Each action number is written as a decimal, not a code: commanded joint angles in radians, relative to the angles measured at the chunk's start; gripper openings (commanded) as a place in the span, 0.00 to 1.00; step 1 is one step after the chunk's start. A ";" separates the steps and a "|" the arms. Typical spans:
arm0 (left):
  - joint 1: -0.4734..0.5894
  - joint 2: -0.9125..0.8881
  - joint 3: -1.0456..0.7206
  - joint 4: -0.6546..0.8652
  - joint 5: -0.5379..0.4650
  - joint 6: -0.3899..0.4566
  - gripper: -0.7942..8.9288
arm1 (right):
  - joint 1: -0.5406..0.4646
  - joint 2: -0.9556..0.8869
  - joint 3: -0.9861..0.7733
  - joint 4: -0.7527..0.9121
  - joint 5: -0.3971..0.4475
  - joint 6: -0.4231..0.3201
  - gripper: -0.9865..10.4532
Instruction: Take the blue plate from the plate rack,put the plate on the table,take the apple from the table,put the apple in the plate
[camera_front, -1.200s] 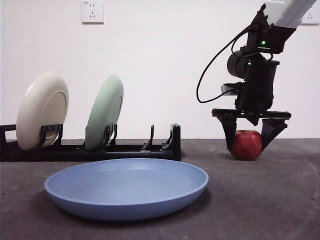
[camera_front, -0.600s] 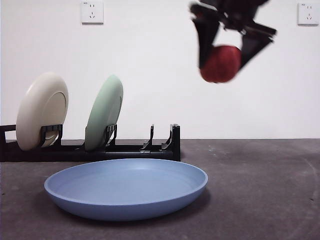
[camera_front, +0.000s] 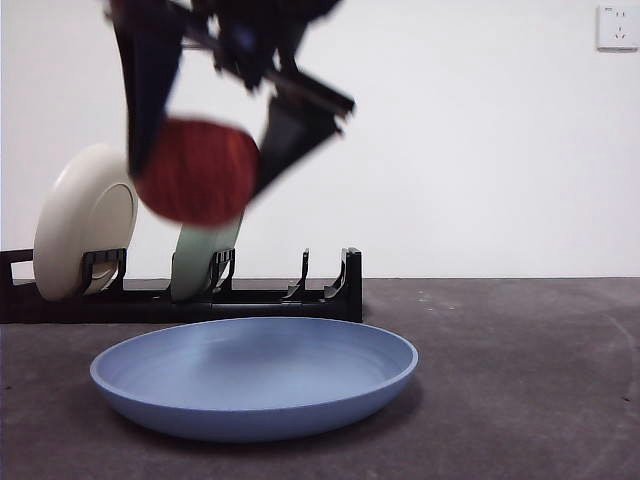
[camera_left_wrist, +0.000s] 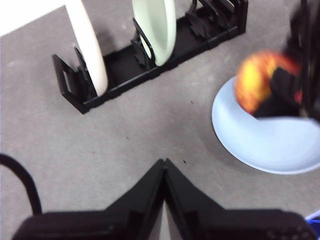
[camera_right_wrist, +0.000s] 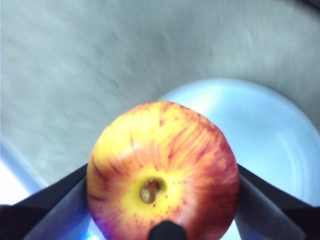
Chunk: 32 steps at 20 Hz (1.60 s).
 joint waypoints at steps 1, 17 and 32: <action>0.003 -0.003 0.000 0.003 -0.032 -0.008 0.08 | -0.009 0.010 -0.094 0.087 0.006 0.035 0.09; 0.003 -0.003 0.000 0.003 -0.044 -0.067 0.08 | -0.020 0.017 -0.322 0.271 0.069 0.042 0.09; 0.003 -0.003 0.000 0.003 -0.045 -0.063 0.08 | -0.020 0.014 -0.268 0.206 0.066 0.040 0.56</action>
